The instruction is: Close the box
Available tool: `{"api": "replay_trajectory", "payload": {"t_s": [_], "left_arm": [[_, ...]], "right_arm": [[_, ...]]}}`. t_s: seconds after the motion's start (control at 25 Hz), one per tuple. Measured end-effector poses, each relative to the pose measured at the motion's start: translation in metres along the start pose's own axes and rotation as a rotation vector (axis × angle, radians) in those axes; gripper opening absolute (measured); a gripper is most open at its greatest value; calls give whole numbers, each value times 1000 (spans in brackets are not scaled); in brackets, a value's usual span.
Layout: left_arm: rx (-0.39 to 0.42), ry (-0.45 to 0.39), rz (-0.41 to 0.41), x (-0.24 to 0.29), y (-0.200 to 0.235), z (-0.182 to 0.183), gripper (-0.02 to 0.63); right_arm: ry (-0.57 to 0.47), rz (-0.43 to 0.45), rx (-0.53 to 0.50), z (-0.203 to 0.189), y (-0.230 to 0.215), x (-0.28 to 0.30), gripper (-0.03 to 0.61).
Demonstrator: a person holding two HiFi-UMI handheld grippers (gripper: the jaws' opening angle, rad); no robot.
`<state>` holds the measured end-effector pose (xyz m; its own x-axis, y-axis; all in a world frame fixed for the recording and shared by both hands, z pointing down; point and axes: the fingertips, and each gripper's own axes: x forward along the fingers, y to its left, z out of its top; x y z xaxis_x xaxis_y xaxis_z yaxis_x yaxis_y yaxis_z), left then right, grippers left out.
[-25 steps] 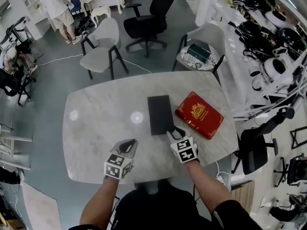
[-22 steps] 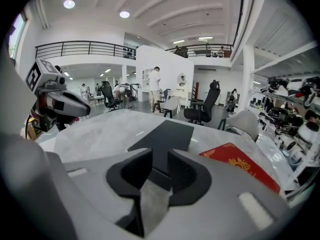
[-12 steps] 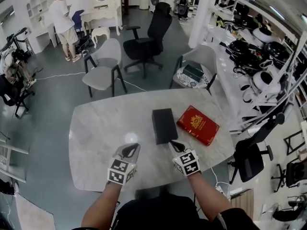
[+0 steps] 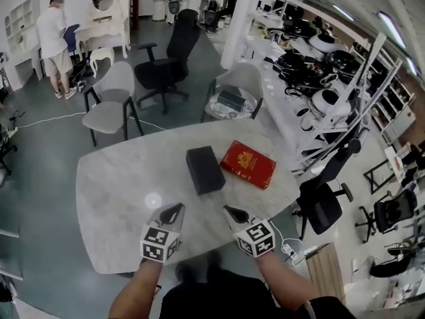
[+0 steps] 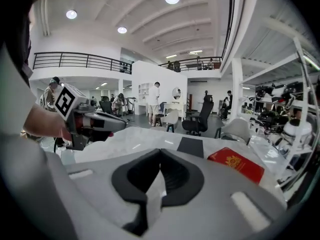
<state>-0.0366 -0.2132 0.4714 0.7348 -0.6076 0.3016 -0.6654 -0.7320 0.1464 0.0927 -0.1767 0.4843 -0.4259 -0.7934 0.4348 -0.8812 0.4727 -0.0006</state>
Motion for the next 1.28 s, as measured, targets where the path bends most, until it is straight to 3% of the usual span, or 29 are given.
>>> {"api": "replay_trajectory", "payload": {"t_s": [0.28, 0.56, 0.96, 1.28], "left_arm": [[-10, -33, -39, -6, -21, 15, 17], [11, -24, -35, 0, -53, 26, 15], [9, -32, 26, 48, -124, 46, 12], [-7, -63, 63, 77, -172, 67, 11]], "right_arm": [[-54, -78, 60, 14, -5, -47, 3], [-106, -103, 112, 2, -20, -80, 3], [-188, -111, 153, -23, -88, -145, 3], [-283, -139, 150, -17, -150, -196, 3]]}}
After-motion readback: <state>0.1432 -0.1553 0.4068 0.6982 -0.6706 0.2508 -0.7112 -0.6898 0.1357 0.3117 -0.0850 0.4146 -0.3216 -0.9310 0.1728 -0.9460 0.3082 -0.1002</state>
